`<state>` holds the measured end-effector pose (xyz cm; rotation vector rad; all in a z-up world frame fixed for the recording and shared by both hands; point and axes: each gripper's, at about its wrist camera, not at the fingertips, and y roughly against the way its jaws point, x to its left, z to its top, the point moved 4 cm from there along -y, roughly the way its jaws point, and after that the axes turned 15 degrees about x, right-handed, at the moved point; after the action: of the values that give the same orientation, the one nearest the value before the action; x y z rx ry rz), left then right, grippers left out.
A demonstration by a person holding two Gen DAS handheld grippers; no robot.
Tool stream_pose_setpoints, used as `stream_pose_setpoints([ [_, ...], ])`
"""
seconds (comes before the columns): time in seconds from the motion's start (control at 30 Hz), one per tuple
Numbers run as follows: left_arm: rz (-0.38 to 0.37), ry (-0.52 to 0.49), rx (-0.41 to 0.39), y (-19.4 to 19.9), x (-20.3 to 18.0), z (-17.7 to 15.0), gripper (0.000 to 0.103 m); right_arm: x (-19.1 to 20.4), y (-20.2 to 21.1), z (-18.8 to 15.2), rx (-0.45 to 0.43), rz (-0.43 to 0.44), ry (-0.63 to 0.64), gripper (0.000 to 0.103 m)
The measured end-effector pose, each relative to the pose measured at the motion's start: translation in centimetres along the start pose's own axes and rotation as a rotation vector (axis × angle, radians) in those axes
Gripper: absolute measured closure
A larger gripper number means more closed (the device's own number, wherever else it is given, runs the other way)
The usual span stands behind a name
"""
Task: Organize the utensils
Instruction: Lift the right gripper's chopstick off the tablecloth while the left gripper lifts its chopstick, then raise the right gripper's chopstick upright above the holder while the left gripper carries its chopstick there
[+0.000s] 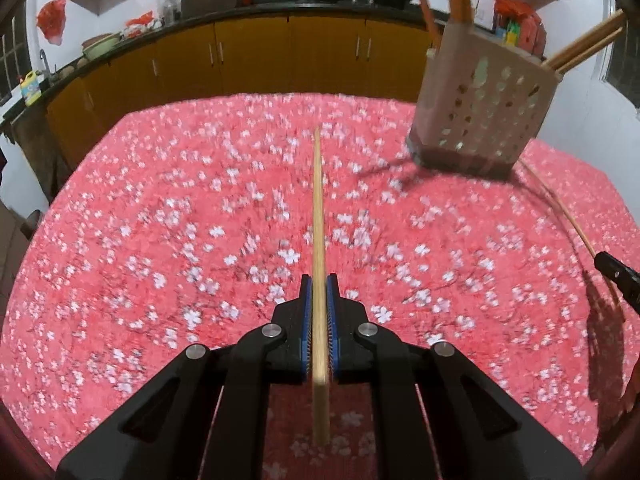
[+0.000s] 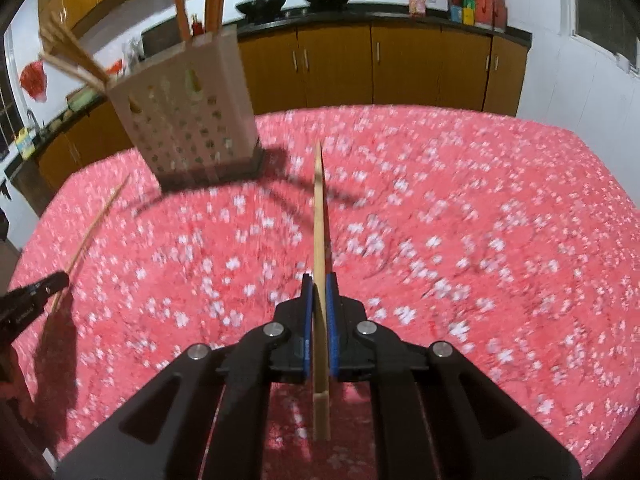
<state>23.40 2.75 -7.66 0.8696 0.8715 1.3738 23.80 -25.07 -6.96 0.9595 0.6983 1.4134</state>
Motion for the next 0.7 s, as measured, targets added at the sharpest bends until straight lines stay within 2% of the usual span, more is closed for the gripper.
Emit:
stream_pose_setpoints([
  [0.23,-0.034,-0.011,-0.132,5.3,-0.1,1.4,0.095,-0.4,5.8,2.2,-0.162,0.021,-0.015,0.095],
  [0.4,-0.101,0.012,-0.243,9.5,-0.1,2.7,0.095,-0.2,9.5,3.2,-0.277,0.036,-0.012,0.095],
  [0.57,-0.130,0.015,-0.310,11.6,-0.6,3.7,0.095,0.0,10.7,3.7,-0.316,0.041,-0.008,0.095],
  [0.7,-0.133,0.009,-0.333,12.2,-0.8,3.9,0.095,0.2,10.9,4.1,-0.323,0.047,-0.006,0.095],
])
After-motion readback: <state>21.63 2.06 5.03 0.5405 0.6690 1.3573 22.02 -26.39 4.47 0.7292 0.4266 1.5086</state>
